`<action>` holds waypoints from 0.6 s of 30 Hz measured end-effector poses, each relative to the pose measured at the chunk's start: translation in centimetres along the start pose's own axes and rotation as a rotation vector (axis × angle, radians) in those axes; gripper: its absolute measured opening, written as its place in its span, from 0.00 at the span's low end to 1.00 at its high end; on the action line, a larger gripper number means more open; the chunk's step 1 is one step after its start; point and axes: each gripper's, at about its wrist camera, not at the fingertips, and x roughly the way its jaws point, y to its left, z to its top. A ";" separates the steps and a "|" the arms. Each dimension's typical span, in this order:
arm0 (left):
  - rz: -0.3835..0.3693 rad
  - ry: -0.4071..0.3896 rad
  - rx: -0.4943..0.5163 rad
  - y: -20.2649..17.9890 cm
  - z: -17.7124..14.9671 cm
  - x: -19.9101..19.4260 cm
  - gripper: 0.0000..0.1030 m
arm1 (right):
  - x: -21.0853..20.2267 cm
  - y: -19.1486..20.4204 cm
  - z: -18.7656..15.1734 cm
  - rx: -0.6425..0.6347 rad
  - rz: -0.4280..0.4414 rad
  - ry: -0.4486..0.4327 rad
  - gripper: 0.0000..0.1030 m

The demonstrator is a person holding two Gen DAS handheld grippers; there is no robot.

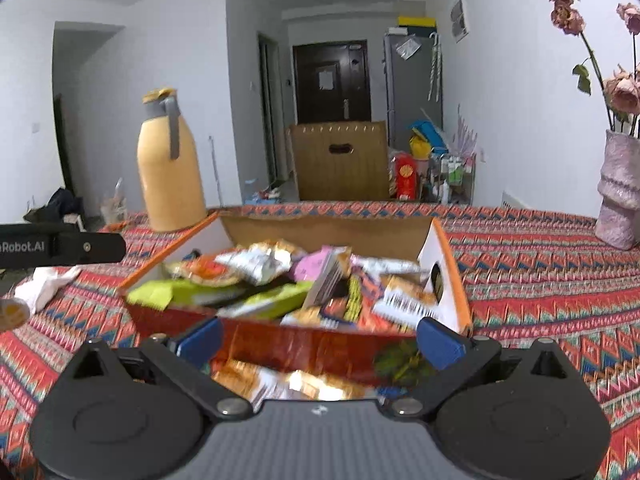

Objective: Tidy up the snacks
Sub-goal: 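Move both open tools back toward the remaining snacks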

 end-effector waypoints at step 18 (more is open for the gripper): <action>-0.010 0.143 -0.001 2.5 -7.0 0.3 1.00 | 0.9 2.4 -5.2 -0.022 0.058 0.209 1.00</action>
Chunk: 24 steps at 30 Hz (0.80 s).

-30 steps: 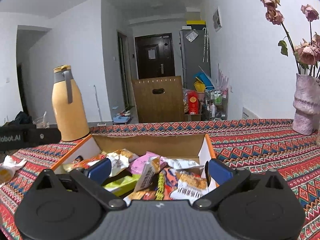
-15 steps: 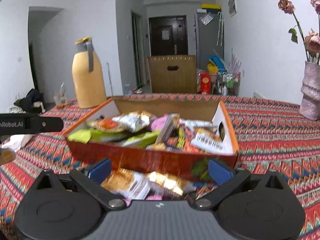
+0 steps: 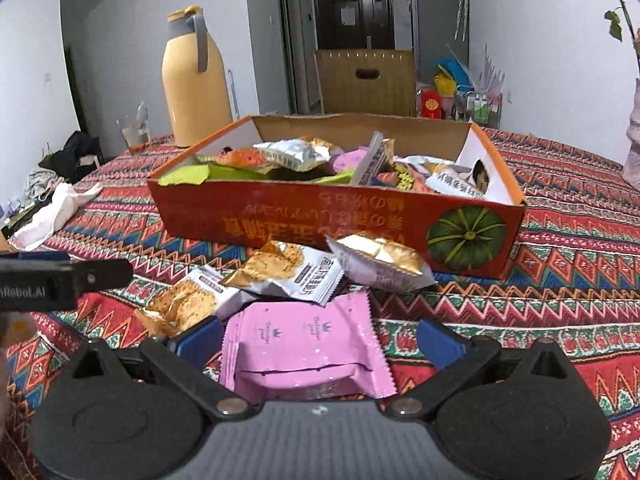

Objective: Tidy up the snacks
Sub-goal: 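Move both open tools back toward the remaining snacks, then grasp the pink packet with the right tool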

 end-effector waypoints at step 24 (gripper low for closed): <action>-0.016 0.008 -0.033 0.6 -0.5 0.8 1.00 | 3.5 1.7 -0.1 -0.053 -0.042 0.065 0.97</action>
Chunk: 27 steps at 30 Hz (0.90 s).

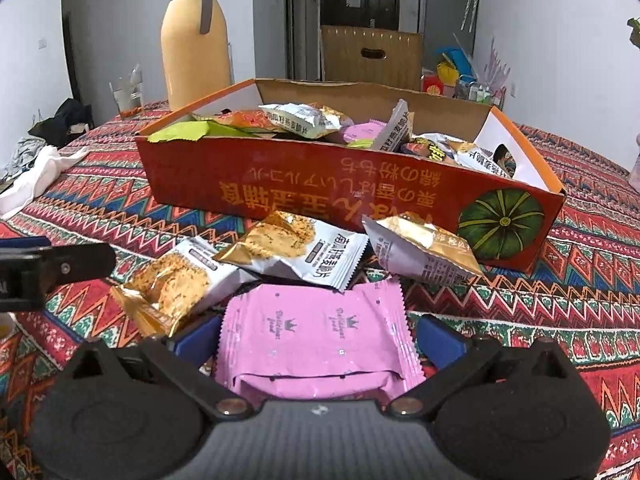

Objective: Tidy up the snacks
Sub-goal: 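Grasp the pink packet with the right tool, then grasp the cracker packet with the left tool while the right tool holds the pink packet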

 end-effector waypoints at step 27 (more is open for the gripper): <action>-0.008 0.087 0.147 -5.4 1.6 0.1 1.00 | -9.1 -5.5 -2.6 0.140 -0.040 -0.271 0.61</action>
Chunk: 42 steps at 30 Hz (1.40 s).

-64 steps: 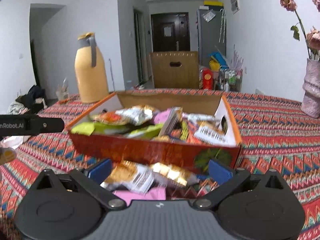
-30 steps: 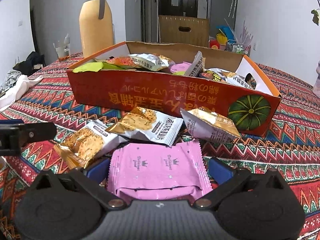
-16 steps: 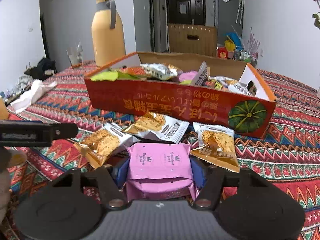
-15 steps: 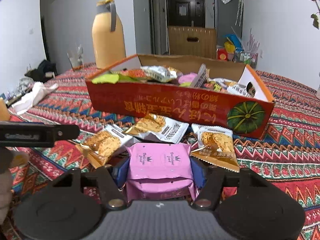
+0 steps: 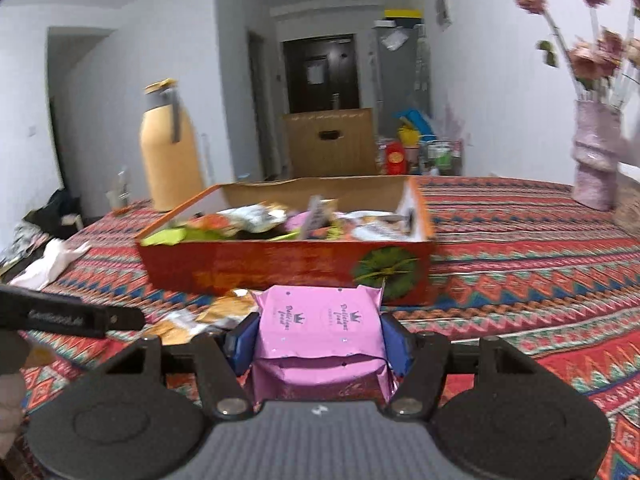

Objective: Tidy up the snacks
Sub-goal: 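Grasp the cracker packet with the left tool while the right tool holds the pink packet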

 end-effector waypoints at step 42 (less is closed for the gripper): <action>-0.050 -0.065 0.010 -2.0 1.2 -1.6 0.41 | -0.6 -3.3 -0.3 0.072 -0.043 -0.041 0.61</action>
